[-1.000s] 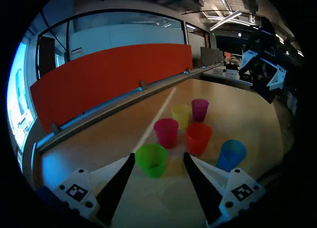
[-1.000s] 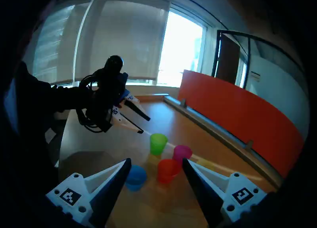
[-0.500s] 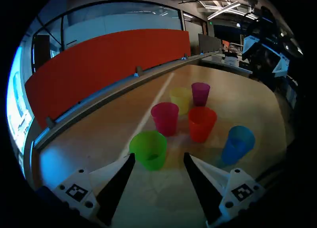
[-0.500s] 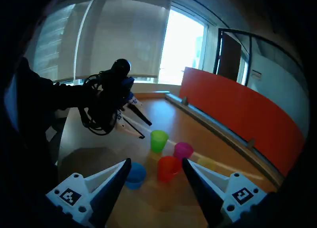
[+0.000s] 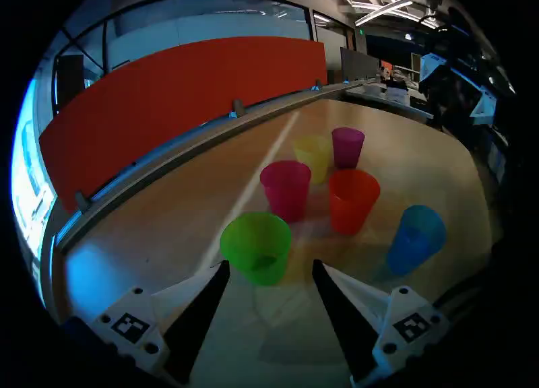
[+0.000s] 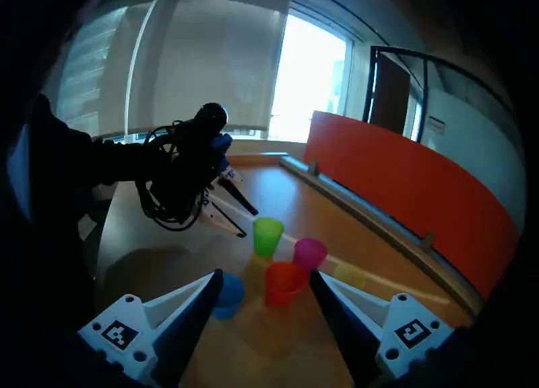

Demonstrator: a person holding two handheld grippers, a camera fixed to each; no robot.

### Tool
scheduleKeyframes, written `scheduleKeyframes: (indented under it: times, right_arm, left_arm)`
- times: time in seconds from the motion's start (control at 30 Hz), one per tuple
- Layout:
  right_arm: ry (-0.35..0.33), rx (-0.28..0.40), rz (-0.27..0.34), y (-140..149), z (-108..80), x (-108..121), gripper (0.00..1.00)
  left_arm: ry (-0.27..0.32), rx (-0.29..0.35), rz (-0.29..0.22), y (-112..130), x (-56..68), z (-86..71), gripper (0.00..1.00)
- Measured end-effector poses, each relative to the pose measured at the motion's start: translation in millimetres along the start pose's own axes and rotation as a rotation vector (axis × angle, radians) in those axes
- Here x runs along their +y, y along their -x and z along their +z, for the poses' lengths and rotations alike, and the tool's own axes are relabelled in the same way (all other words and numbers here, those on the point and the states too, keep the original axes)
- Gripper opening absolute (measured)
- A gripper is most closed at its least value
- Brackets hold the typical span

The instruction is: Pour water

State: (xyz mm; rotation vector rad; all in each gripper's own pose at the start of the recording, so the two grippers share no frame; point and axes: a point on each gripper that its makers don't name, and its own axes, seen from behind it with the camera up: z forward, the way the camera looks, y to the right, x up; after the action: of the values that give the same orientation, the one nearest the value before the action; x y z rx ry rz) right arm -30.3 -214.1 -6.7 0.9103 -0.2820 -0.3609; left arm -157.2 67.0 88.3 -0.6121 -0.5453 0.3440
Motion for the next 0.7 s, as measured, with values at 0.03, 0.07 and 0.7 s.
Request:
scheduleKeyframes:
  times: [0.03, 0.07, 0.7]
  right_arm:
    - [0.0, 0.0, 0.0, 0.3, 0.1, 0.5, 1.0]
    - [0.0, 0.0, 0.001, 0.6, 0.2, 1.0, 1.0]
    - [0.001, -0.012, 0.015, 11.3, 5.6, 10.1, 1.0]
  left_arm:
    - [0.0, -0.004, 0.001, 0.4, -0.6, 0.8, 0.91]
    - [0.001, -0.009, 0.002, 0.9, -1.2, 1.7, 0.91]
    - [0.022, -0.057, -0.038, 7.5, -15.9, 24.0, 0.91]
